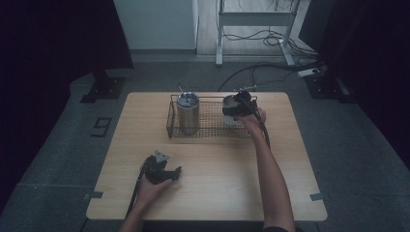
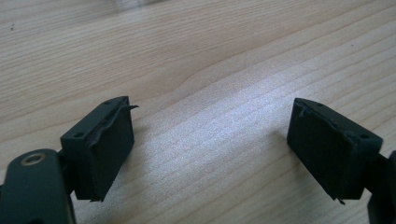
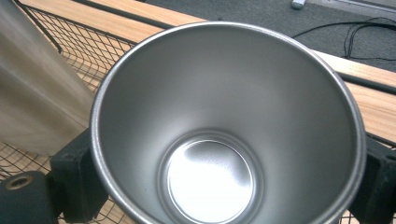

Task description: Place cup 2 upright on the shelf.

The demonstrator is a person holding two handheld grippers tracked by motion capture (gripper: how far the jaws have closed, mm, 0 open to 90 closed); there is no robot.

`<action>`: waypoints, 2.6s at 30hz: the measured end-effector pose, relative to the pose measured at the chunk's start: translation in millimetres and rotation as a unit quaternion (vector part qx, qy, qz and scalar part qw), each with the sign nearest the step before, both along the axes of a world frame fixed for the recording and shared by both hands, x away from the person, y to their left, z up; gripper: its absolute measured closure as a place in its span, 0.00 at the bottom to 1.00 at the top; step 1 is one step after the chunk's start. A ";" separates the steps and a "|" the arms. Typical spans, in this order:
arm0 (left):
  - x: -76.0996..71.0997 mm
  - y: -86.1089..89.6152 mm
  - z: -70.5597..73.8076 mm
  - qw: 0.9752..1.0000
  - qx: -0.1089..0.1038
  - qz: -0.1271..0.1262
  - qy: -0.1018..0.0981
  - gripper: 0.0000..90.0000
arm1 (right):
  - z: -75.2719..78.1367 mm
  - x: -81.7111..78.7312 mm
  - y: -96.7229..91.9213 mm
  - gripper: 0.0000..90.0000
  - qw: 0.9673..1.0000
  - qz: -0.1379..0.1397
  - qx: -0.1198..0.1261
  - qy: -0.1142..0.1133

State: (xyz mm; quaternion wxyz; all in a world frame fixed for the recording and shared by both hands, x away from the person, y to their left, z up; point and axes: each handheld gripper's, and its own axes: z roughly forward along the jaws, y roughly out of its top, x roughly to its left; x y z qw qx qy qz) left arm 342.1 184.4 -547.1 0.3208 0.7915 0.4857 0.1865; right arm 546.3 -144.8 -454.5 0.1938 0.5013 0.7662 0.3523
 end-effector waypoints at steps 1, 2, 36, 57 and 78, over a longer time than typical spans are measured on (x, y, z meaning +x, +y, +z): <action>0.0 -0.1 0.0 1.000 0.000 0.000 0.000 0.16 | -0.5 -0.1 -0.2 0.08 1.000 -0.001 0.000 0.001; 0.0 -0.1 0.0 1.000 0.001 0.000 0.000 0.16 | -1.3 -0.1 -0.6 0.08 1.000 -0.001 0.000 0.001; 0.0 -0.4 -0.1 1.000 0.002 0.000 -0.001 0.16 | -24.5 3.5 -5.1 0.07 0.997 -0.023 -0.051 0.046; 0.0 -0.3 0.0 1.000 0.005 -0.001 0.000 0.16 | 11.7 -20.7 -13.0 0.03 0.998 -0.042 0.014 -0.048; -0.1 -0.5 0.0 1.000 0.004 -0.001 0.000 0.16 | 12.8 -79.3 -50.1 0.11 0.994 -0.045 0.048 -0.082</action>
